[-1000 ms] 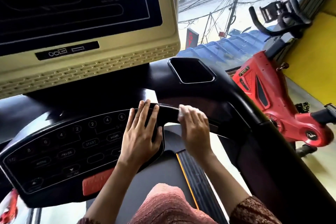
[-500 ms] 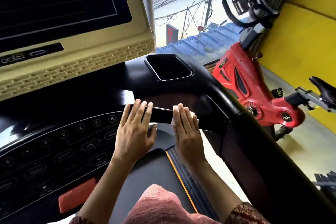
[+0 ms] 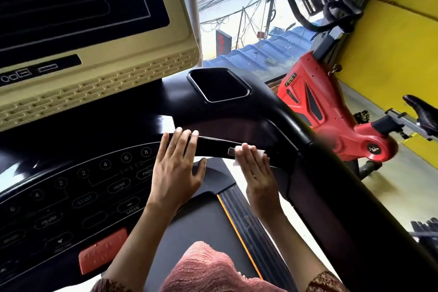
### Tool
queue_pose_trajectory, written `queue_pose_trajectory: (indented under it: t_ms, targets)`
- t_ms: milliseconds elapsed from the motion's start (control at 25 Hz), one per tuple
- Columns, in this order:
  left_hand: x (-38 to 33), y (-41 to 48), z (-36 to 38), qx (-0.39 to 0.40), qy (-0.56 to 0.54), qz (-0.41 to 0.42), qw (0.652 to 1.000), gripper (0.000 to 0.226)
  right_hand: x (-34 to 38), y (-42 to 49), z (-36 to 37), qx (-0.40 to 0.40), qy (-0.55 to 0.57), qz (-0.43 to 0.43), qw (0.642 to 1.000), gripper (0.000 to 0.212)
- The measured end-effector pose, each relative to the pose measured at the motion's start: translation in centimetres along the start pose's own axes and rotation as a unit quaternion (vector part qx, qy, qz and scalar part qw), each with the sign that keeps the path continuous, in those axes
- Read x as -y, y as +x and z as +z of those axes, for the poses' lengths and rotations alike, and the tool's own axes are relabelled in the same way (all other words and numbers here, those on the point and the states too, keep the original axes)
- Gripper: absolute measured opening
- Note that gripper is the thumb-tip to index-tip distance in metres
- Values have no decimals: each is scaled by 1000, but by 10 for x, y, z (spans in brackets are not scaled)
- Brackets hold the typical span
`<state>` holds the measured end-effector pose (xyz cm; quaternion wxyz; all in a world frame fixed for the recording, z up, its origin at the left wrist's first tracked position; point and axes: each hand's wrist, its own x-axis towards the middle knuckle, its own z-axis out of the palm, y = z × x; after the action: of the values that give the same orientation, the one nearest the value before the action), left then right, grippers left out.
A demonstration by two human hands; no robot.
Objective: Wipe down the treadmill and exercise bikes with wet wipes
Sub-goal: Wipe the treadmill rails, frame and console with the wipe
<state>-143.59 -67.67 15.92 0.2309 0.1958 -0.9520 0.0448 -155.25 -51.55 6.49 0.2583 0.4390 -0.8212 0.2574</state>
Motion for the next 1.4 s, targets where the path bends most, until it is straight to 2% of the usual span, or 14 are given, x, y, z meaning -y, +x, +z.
queue_pose_trajectory:
  t_ms: [80, 160, 200, 280, 440, 560, 680, 800, 920, 1040, 1120, 1280, 1400]
  targets:
    - [2, 0, -1, 3, -4, 7, 1000, 58, -20, -11, -5, -18, -7, 44, 999, 69]
    - [5, -1, -2, -1, -15, 19, 1000, 58, -22, -14, -5, -32, -6, 63, 998, 52]
    - [8, -3, -3, -9, -22, 22, 999, 57, -15, -7, -3, -43, 1, 55, 998, 43]
    - [14, -10, -7, -29, -33, 8, 999, 54, 14, 16, 4, -48, 26, 11, 998, 37]
    - [24, -23, -10, -50, -17, -1, 999, 51, 73, 60, 12, -18, 108, -84, 990, 41]
    - [23, -25, -9, -57, -23, -2, 998, 50, 59, 63, 8, 16, 108, -142, 984, 44]
    - [24, -26, -8, -63, -26, -6, 998, 50, 21, 42, 3, 13, 57, -98, 993, 54]
    - [24, -27, -7, -66, -29, -11, 997, 50, 26, 36, 4, 8, 32, -36, 999, 61]
    - [23, -27, -7, -65, -33, -8, 997, 51, 62, 60, 5, 36, 69, -107, 991, 58]
    - [23, -26, -7, -65, -38, -9, 997, 51, 63, 71, 5, 49, 71, -156, 984, 56]
    - [21, -25, -7, -62, -36, -18, 997, 51, 45, 58, 5, 40, 53, -121, 990, 59]
    - [17, -22, -6, -65, -43, -28, 997, 53, -6, 14, -4, -10, -20, -4, 1000, 49]
    - [17, -24, -6, -64, -42, -26, 997, 54, -31, -6, -11, -21, -51, 23, 998, 53]
